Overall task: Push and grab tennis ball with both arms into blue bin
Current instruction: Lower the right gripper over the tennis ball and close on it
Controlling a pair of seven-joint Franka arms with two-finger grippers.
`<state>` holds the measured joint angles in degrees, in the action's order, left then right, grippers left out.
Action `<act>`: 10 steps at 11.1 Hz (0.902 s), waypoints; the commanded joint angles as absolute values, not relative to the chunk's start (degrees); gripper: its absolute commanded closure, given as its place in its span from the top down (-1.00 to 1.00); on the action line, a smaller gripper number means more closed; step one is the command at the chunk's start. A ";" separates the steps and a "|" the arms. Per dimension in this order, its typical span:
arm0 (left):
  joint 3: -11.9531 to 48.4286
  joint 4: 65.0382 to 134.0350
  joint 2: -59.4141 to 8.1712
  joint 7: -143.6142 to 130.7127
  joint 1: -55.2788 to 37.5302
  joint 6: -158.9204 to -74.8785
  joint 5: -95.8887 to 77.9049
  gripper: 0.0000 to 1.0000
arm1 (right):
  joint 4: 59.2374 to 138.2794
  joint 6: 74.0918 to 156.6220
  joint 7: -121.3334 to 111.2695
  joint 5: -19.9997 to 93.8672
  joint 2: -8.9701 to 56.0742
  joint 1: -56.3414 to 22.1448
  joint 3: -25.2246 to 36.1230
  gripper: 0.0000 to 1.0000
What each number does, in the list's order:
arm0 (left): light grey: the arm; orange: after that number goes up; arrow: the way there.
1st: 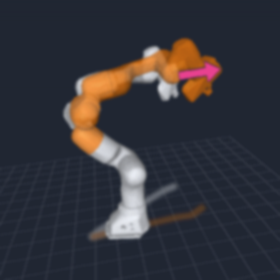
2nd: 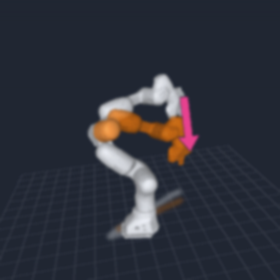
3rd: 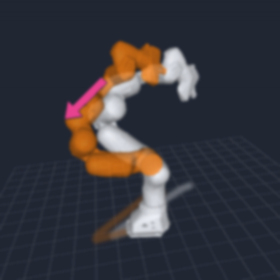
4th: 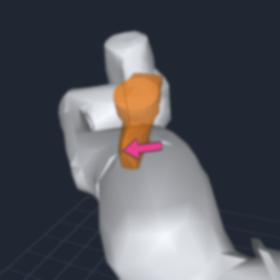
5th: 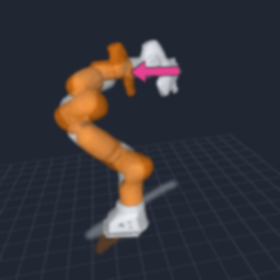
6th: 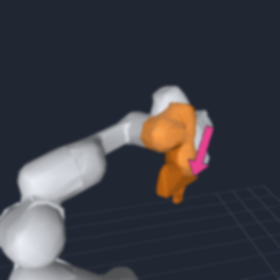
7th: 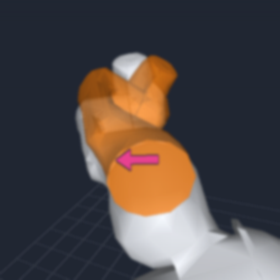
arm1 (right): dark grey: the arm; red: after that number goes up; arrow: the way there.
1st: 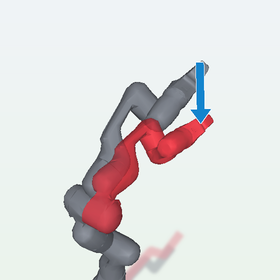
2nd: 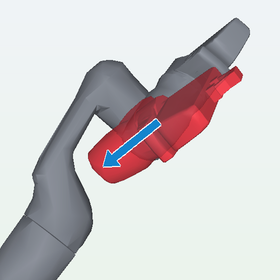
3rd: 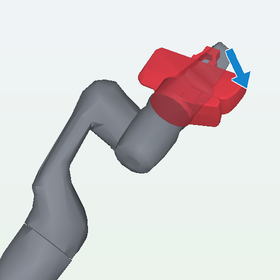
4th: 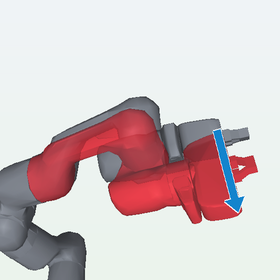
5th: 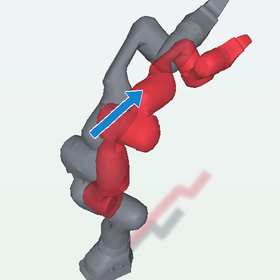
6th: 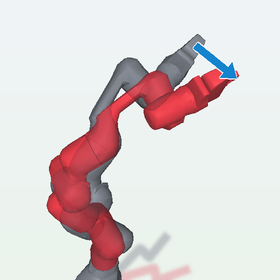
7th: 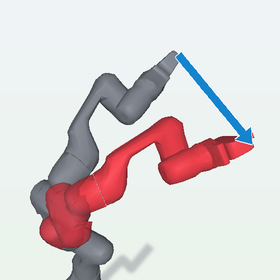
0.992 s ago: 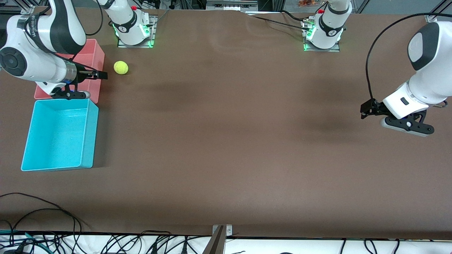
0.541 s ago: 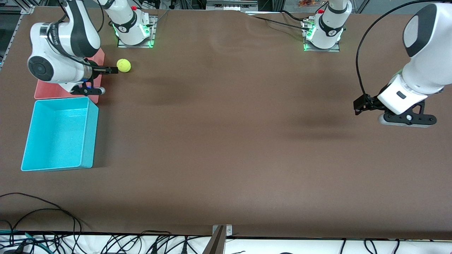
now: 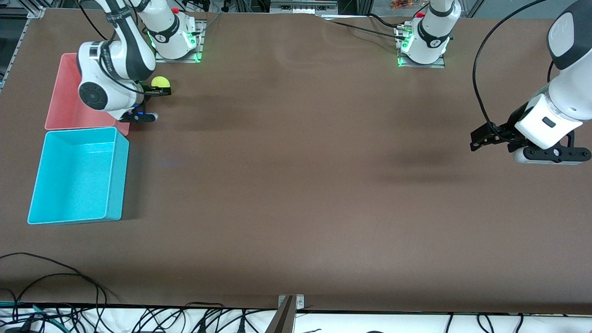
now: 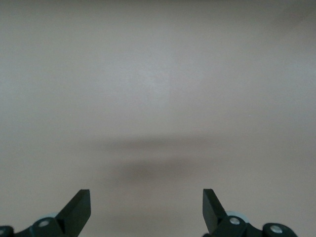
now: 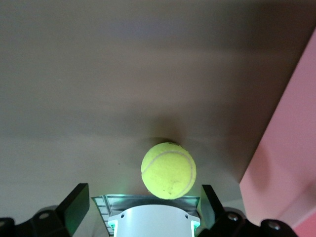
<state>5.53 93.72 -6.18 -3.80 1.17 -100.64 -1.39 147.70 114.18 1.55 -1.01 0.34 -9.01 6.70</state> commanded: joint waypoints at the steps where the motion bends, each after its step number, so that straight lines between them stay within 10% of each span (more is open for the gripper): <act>1: 2.21 92.46 -5.19 -3.69 -1.40 -96.69 -1.41 1.00 | 153.88 119.60 1.49 -2.20 -0.88 -8.88 6.59 1.00; 10: 2.46 89.30 -2.65 -3.52 -5.97 -92.11 1.84 1.00 | 159.96 128.23 1.32 -8.44 0.96 -8.61 6.59 1.00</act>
